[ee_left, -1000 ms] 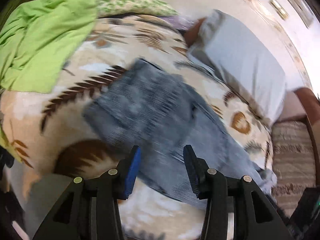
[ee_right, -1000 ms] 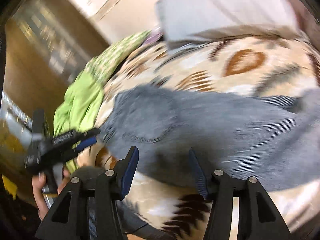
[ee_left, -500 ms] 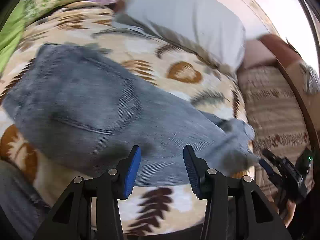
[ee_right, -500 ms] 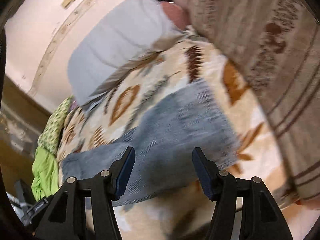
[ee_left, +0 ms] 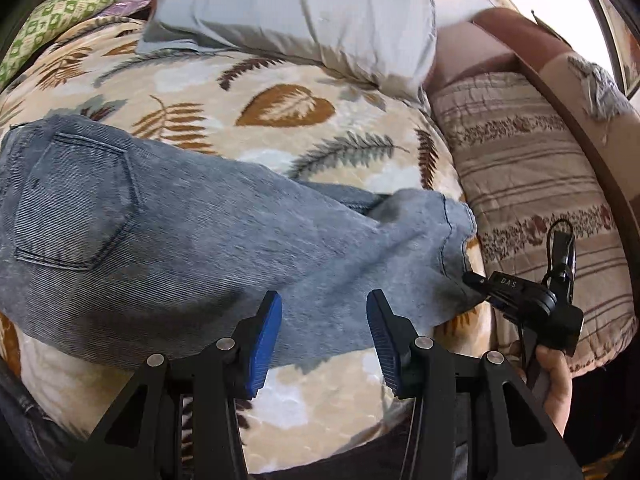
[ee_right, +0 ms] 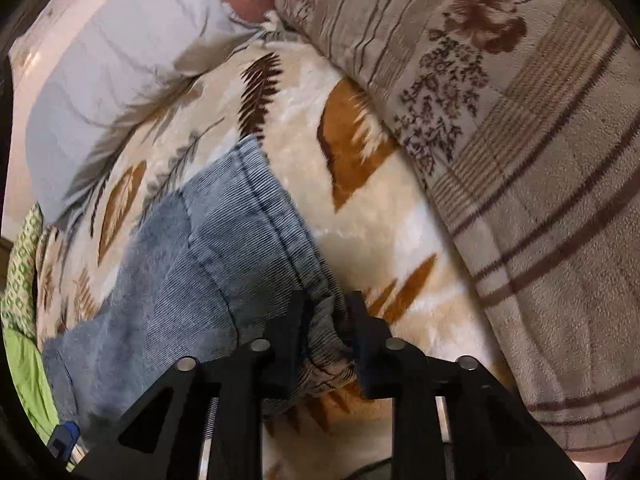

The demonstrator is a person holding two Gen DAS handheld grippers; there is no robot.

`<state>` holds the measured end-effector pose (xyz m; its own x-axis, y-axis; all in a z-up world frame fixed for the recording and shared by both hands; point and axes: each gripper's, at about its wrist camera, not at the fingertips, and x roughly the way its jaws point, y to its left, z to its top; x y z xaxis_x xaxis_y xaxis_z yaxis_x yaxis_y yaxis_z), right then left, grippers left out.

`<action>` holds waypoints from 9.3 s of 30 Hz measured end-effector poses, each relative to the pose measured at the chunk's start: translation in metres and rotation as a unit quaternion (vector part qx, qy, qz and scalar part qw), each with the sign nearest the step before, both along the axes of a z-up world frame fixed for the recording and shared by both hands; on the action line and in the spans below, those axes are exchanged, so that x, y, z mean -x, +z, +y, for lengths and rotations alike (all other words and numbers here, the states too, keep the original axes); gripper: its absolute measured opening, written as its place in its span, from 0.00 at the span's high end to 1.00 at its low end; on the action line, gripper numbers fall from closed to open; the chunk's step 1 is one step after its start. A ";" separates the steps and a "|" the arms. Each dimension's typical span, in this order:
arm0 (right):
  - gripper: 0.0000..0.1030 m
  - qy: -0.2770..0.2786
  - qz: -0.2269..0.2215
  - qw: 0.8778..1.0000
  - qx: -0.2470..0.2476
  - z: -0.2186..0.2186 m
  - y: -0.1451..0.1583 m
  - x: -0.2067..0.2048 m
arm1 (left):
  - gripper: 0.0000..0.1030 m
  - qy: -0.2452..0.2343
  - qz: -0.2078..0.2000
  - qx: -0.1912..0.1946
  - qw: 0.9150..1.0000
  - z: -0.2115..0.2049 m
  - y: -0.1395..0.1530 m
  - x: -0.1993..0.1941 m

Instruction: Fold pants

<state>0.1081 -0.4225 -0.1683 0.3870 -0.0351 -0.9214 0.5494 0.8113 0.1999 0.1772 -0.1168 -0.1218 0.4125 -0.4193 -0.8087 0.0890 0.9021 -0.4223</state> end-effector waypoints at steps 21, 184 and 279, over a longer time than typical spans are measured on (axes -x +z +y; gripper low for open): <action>0.86 -0.013 -0.033 0.993 -0.113 -0.021 0.015 0.060 | 0.56 -0.066 0.017 -0.006 0.998 -0.067 -0.014 -0.005; 0.30 0.179 -0.130 0.973 0.070 0.192 0.042 0.071 | 0.45 0.094 -0.118 0.018 0.988 0.151 -0.019 0.088; 0.31 0.357 -0.107 0.920 -0.122 0.389 0.023 -0.075 | 0.44 0.368 0.112 0.212 0.898 0.363 -0.080 0.055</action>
<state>0.1831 -0.0336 -0.1456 0.4046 0.4962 -0.7682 -0.1788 0.8667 0.4657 0.1226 0.2457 -0.2013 0.5518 -0.3899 -0.7373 -0.5947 0.4358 -0.6756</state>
